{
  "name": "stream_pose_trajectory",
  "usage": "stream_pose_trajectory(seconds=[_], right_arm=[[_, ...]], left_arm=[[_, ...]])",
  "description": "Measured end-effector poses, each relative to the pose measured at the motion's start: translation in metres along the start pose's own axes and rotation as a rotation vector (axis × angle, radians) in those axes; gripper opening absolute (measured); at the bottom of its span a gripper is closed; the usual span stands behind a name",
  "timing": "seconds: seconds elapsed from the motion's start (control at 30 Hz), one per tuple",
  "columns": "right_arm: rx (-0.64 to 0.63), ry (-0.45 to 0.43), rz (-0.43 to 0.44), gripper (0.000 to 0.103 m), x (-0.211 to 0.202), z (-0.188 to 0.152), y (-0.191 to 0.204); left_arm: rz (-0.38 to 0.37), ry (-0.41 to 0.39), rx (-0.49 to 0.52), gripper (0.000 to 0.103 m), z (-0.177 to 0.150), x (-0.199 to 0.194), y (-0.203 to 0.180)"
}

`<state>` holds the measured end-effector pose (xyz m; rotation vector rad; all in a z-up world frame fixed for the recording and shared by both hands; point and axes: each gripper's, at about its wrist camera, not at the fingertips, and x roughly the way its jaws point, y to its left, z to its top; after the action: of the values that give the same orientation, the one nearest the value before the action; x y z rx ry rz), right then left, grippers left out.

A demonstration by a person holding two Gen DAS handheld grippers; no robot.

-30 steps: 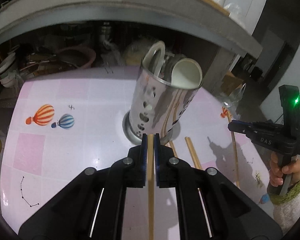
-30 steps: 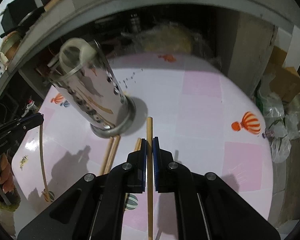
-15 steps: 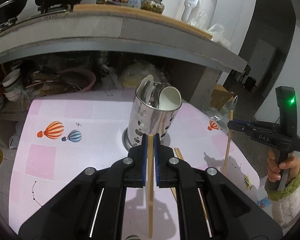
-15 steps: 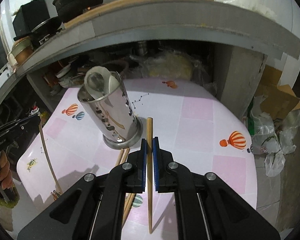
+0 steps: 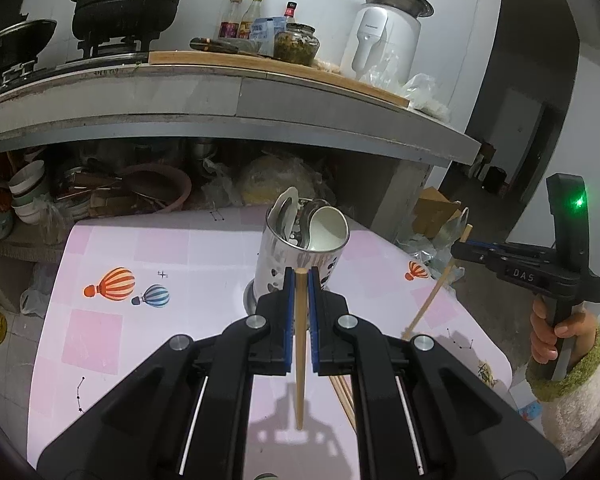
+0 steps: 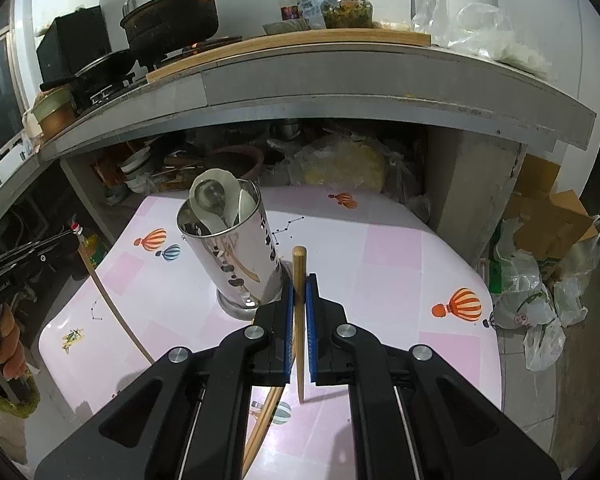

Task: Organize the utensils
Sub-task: 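Carry both held chopsticks up over the steel holder opening with both tools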

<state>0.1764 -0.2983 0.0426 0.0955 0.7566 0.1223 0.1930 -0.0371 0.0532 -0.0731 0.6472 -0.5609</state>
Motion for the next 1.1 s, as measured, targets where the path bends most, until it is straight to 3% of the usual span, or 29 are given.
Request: stream_pose_trajectory(seconds=[0.5, 1.1], right_arm=[[-0.048, -0.061, 0.014, 0.006, -0.021, 0.027, 0.014], [-0.137, -0.173, 0.159, 0.006, -0.062, 0.145, 0.048]], left_arm=[[-0.021, -0.079, 0.047, 0.005, 0.033, -0.024, -0.016], [-0.058, -0.228, 0.099, 0.005, 0.163, -0.056, -0.035]])
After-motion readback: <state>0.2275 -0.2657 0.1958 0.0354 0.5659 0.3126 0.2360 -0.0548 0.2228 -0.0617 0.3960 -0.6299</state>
